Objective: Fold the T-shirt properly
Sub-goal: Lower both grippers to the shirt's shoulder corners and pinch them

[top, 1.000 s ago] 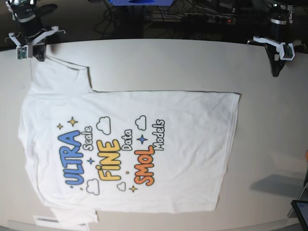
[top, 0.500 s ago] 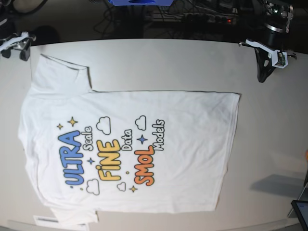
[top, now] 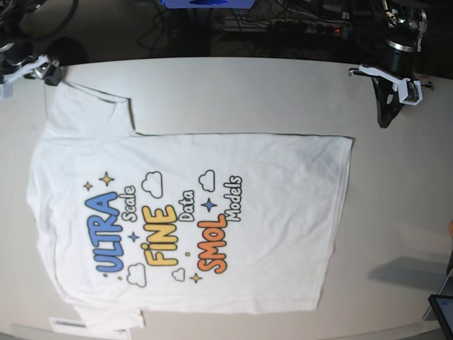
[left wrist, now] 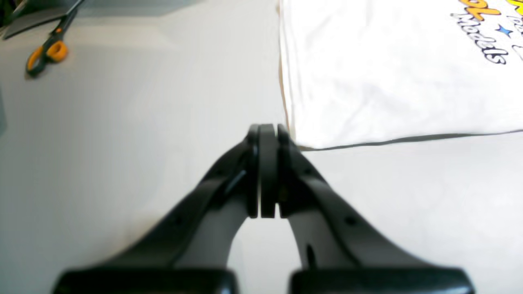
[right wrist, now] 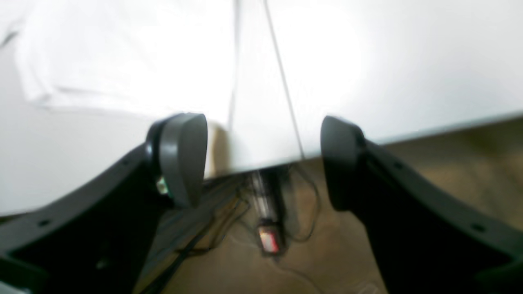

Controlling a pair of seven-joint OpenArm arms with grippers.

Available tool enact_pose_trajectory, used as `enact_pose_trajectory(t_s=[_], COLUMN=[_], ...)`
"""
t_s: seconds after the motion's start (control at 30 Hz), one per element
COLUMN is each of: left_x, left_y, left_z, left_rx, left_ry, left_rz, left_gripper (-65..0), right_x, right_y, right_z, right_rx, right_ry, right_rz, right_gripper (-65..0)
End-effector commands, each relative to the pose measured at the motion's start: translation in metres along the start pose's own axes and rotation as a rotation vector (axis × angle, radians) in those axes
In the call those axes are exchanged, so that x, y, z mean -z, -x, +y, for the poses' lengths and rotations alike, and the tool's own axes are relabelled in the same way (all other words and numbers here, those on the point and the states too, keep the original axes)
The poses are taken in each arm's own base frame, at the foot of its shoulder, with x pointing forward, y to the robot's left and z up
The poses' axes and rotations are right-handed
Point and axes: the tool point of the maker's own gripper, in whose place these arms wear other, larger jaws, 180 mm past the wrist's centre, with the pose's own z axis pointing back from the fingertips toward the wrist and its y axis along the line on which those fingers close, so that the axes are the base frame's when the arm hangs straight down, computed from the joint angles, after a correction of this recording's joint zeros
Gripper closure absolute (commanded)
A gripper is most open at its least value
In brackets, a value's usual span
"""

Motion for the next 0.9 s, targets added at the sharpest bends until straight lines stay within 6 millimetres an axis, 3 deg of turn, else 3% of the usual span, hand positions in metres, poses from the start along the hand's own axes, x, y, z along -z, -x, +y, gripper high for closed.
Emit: enact_pose_trajectory(t_s=[0.0, 0.13, 0.27, 0.53, 0.87], left_x=[-0.001, 0.001, 0.005, 0.012, 0.013], left_y=[-0.01, -0.015, -0.019, -0.004, -0.004], left_z=[0.004, 0.007, 0.008, 0.011, 0.011], left_rx=[0.011, 0.036, 0.035, 0.027, 0.028], left_ry=[-0.005, 0.006, 0.003, -0.008, -0.007], left_rz=[-0.035, -0.04, -0.055, 0.046, 0.048], left_gripper=[0.0, 0.0, 0.0, 0.0, 0.0], right_x=[0.0, 0.007, 0.017, 0.026, 0.034], right_y=[-0.004, 0.006, 0.008, 0.015, 0.02], right_z=[-0.003, -0.003, 0.013, 0.032, 0.051], right_rx=[-0.003, 0.031, 0.001, -0.014, -0.052], right_ry=[0.0, -0.017, -0.064, -0.109, -0.159], right_rz=[-0.014, 0.008, 0.034, 0.062, 0.092], right_gripper=[-41.9, -41.9, -41.6, -41.5, -41.2])
